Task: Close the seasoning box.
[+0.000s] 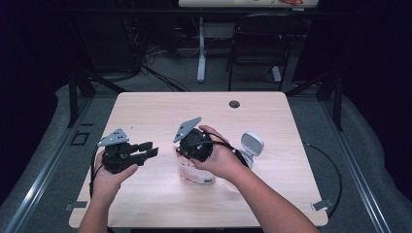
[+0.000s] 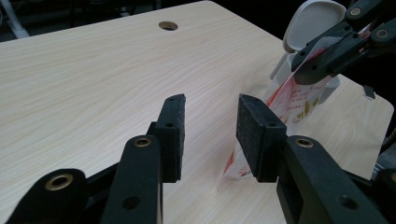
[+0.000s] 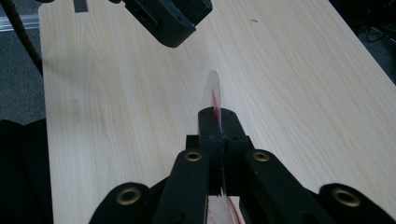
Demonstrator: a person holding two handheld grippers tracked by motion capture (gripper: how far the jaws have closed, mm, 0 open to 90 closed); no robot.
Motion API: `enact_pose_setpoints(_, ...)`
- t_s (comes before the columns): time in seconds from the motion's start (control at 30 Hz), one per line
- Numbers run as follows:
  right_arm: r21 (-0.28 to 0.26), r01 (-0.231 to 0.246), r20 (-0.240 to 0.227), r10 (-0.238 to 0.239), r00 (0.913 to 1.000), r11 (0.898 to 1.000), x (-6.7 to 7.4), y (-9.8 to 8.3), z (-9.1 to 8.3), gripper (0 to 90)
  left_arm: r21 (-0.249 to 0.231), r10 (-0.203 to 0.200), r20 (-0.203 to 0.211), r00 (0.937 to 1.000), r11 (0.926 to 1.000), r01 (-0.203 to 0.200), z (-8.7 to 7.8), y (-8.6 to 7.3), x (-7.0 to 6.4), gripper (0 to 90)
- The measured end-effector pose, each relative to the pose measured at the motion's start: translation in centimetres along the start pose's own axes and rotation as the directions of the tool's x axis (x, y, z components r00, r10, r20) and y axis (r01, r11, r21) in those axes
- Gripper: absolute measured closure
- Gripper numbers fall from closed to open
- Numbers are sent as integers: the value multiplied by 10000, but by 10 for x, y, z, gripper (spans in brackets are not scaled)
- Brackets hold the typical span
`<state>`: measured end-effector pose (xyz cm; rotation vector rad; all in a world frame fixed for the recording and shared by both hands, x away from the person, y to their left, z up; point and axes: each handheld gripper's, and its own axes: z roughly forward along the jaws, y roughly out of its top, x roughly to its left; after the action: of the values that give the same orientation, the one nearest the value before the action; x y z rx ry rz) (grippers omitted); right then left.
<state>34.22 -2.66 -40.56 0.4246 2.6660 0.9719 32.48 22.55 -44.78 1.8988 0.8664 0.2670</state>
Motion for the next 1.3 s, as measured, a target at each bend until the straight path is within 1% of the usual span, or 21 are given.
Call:
enact_pose_setpoints(0.07,-74,-23,55,23,10000,10000,-2,-1,-2,900,30,74,39,10000,10000,-74,1,0,0,627)
enact_pose_setpoints(0.17,-146,-110,62,111,9999,9998,-5,-4,-5,900,47,42,42,10000,10000,-43,2,0,-1,626)
enact_pose_setpoints(0.33,-416,-376,91,380,9992,9984,-10,-12,-11,900,140,55,81,10000,9999,-56,4,-1,-1,623)
enact_pose_setpoints(0.5,-588,-538,6,539,9985,9968,-12,-16,-17,900,136,37,173,9998,9999,-39,5,-1,-2,622)
enact_pose_setpoints(0.6,-869,-669,-78,665,9978,9940,-13,-18,-22,900,138,79,232,9997,9999,-82,6,-1,-3,621)
enact_pose_setpoints(0.73,-1088,-852,-192,836,9963,9904,-14,-18,-28,900,115,111,263,9996,9999,-114,8,-1,-4,622)
enact_pose_setpoints(0.8,-1155,-882,-182,867,9961,9894,-14,-18,-30,900,150,79,304,9995,9999,-84,8,-1,-4,622)
enact_pose_setpoints(0.87,-1206,-879,-218,859,9961,9888,-15,-18,-33,900,230,188,301,9994,9995,-195,9,-2,-4,621)
enact_pose_setpoints(1.03,-1342,-864,-195,845,9962,9872,-14,-18,-39,900,262,207,375,9991,9994,-217,11,-2,-7,619)
enact_pose_setpoints(1.1,-1428,-891,-206,870,9960,9857,-14,-18,-42,900,277,281,366,9989,9992,-291,12,-2,-8,616)
enact_pose_setpoints(1.3,-1592,-965,-197,945,9953,9825,-16,-20,-48,900,270,269,591,9979,9992,-285,17,-3,-10,612)
